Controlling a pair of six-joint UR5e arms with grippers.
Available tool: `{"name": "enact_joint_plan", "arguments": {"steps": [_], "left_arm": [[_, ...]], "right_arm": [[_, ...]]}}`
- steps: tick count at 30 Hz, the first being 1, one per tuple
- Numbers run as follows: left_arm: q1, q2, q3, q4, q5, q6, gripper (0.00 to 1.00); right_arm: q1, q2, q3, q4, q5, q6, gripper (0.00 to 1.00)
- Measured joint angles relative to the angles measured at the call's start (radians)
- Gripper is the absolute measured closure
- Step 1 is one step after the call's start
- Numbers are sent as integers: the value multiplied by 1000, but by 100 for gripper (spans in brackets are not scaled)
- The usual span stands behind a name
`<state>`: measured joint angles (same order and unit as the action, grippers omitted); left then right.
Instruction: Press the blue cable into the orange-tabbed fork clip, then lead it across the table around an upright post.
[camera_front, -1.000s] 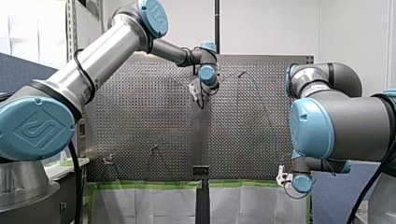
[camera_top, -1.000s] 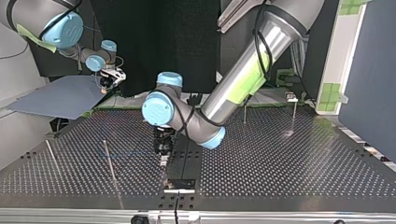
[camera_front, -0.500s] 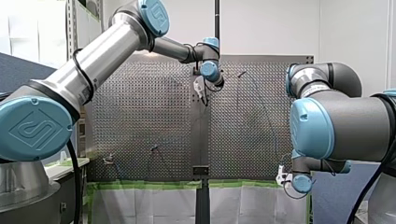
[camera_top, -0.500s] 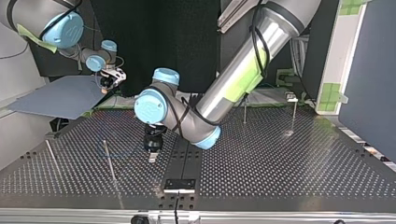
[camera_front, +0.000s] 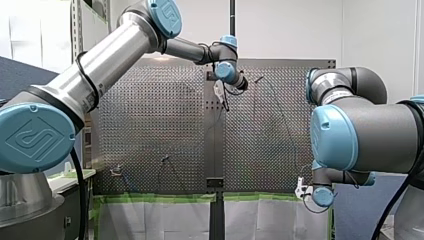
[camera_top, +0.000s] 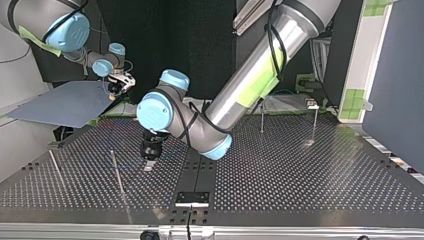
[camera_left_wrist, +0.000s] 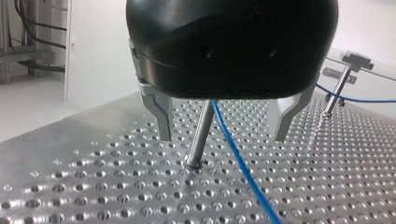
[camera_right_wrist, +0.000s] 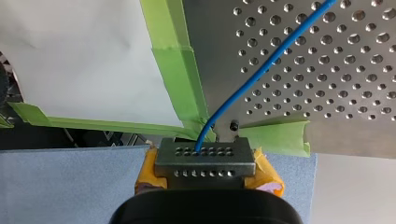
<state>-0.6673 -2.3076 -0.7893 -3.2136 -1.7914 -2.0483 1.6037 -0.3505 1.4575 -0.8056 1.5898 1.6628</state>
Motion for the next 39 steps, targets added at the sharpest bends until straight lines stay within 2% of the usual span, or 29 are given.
{"name": "enact_joint_plan", "arguments": {"steps": [8,15,24,32,39], "left_arm": [[-8,5,6,-27,2,11,0],[-17,36,6,-40,10,17,0],[-43,66,6,-61,83,19,0],[-52,67,6,-91,157,59,0],[-52,67,6,-100,174,69,0]], "right_arm": [[0,0,-1,0,-1,0,100],[2,0,0,0,-3,0,100],[2,0,0,4,-4,3,100],[3,0,0,4,-9,3,100],[3,0,0,5,-12,3,100]]}}
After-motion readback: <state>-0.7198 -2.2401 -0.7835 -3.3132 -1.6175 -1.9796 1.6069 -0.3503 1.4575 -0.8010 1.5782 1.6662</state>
